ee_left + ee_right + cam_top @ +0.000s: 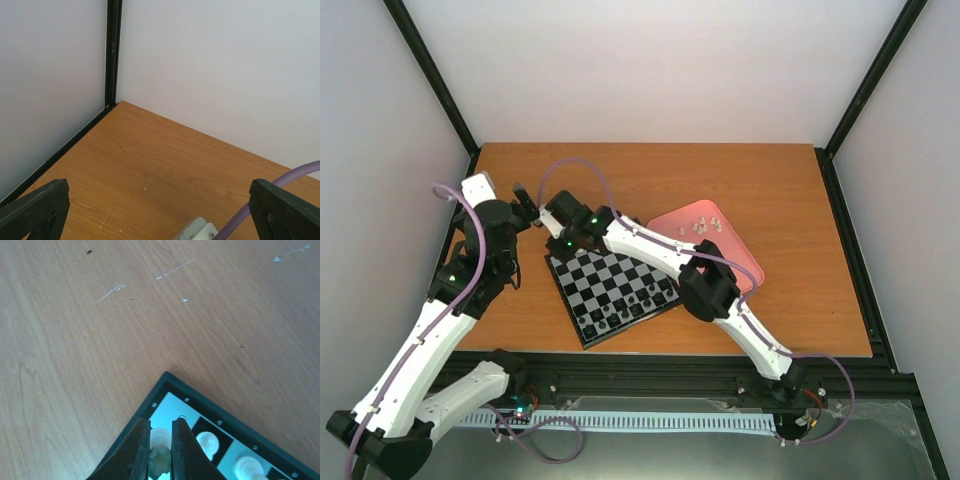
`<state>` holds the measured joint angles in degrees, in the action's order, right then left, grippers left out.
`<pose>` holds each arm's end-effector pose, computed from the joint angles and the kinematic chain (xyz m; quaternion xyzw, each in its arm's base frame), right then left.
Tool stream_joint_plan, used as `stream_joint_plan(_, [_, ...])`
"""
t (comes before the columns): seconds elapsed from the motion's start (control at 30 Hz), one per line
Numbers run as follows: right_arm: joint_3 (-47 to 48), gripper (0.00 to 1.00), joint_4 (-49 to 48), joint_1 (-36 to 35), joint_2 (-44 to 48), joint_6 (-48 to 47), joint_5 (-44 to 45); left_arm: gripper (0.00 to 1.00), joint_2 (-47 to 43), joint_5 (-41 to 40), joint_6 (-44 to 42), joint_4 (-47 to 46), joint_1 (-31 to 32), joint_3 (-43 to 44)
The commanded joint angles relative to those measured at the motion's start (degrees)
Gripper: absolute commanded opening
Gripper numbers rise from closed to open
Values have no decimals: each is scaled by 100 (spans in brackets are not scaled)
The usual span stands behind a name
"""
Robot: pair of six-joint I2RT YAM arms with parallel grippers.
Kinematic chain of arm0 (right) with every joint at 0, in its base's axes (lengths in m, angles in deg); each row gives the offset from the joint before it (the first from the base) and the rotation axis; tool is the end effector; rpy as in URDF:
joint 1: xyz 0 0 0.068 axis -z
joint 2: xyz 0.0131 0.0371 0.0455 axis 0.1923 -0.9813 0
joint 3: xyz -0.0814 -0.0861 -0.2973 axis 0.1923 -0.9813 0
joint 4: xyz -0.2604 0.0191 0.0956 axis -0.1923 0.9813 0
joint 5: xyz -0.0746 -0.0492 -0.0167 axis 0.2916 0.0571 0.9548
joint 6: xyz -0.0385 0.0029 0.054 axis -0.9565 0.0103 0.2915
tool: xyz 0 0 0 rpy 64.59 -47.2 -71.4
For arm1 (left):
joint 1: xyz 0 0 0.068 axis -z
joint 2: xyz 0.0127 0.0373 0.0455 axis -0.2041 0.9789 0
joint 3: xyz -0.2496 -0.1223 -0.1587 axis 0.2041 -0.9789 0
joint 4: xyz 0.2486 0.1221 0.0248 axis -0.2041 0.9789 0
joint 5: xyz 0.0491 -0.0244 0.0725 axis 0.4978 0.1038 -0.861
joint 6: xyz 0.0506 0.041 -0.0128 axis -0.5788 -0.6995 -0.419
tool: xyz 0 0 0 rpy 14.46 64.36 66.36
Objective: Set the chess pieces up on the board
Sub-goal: Place the chess piece on the chessboard.
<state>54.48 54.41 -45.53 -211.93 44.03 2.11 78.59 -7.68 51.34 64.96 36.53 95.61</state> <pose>0.3291 0.5145 0.2279 -0.4626 0.8121 0.2319 0.2698 0.1676 -0.0384 0.4147 -0.2214 0.7494 0.0253 0.6235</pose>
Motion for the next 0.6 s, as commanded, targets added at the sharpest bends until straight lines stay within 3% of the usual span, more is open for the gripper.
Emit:
stream_joint_plan(0.0, [299, 3, 161, -134, -215, -219, -158, 100, -107, -31, 74, 26, -41, 58])
stream_joint_plan(0.57, [891, 7, 284, -174, -901, -341, 132, 100, -260, 0, 90, -53, -41, -48])
